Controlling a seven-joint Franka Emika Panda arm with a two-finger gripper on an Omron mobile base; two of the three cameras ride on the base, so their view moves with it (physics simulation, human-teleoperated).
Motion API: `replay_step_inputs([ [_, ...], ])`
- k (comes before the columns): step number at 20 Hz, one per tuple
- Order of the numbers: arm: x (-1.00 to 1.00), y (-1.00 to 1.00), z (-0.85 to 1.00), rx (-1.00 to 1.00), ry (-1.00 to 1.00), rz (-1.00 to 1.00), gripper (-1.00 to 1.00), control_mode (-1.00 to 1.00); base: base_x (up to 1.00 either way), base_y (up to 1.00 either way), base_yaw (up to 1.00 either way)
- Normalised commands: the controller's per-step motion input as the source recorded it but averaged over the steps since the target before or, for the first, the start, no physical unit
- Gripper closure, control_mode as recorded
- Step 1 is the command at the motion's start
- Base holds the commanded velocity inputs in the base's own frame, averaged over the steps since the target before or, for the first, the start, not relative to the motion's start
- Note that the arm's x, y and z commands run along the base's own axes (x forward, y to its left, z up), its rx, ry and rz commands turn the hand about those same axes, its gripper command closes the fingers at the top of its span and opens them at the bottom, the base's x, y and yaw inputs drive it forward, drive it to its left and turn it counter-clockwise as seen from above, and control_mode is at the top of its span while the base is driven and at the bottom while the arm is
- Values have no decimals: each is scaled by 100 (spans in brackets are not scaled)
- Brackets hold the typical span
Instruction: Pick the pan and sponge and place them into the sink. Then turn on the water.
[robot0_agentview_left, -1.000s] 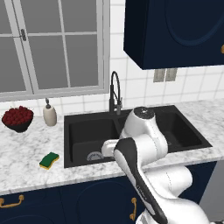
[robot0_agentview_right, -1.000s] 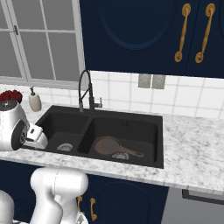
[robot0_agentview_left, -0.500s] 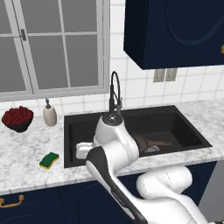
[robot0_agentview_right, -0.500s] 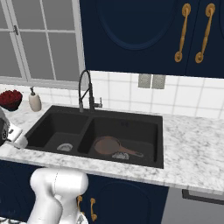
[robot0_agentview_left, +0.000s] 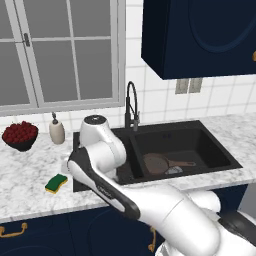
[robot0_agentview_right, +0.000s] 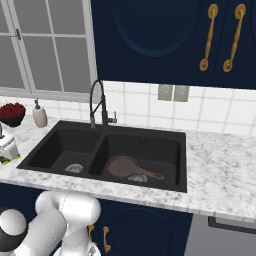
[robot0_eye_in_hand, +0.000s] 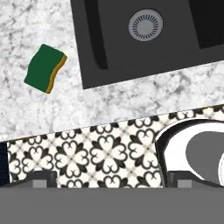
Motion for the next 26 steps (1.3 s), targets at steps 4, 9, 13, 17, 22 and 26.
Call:
replay_step_inputs([
  [4, 28, 51, -3, 0, 2, -9, -100, -100, 0, 0, 0],
  [9, 33, 18, -20, 0, 2, -5, -100, -100, 0, 0, 0],
  [13, 36, 9, -29, 0, 3, -2, -100, -100, 0, 0, 0],
  [17, 32, 17, -36, 0, 2, -3, -100, -100, 0, 0, 0],
  [22, 25, 29, -33, 0, 4, -5, -100, -100, 0, 0, 0],
  [26, 18, 31, -19, 0, 3, -6, -100, -100, 0, 0, 0],
])
